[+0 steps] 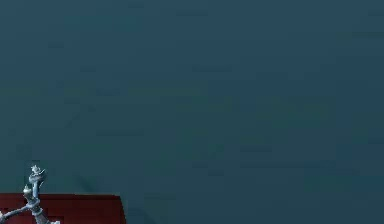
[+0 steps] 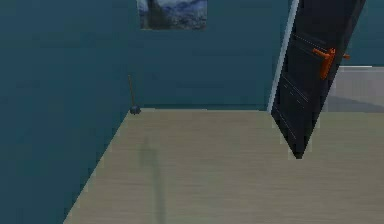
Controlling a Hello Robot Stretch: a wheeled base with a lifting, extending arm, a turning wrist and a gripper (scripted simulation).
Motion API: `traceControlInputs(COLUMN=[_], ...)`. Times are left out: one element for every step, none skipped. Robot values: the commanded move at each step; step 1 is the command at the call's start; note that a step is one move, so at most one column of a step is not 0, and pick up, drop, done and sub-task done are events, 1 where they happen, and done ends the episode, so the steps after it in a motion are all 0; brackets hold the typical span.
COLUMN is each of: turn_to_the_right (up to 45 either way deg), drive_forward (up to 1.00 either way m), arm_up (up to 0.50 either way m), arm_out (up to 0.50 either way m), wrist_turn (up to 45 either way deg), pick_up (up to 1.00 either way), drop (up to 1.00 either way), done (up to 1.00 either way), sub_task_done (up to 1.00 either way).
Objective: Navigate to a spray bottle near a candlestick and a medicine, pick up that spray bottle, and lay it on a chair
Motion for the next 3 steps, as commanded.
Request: traceControlInputs(turn_to_the_right=[0.0,-33.0,0.0], drive_forward=[0.05,0.00,0.10], arm_up=[0.00,0.00,0.00], arm_out=[0.00,0.00,0.00], wrist_turn=[0.0,0.0,0.0], pick_up=[0.00,0.00,0.00], drop=[0.00,0.00,0.00], done=[0.00,0.00,0.00], sub_task_done=[0.00,0.00,0.00])
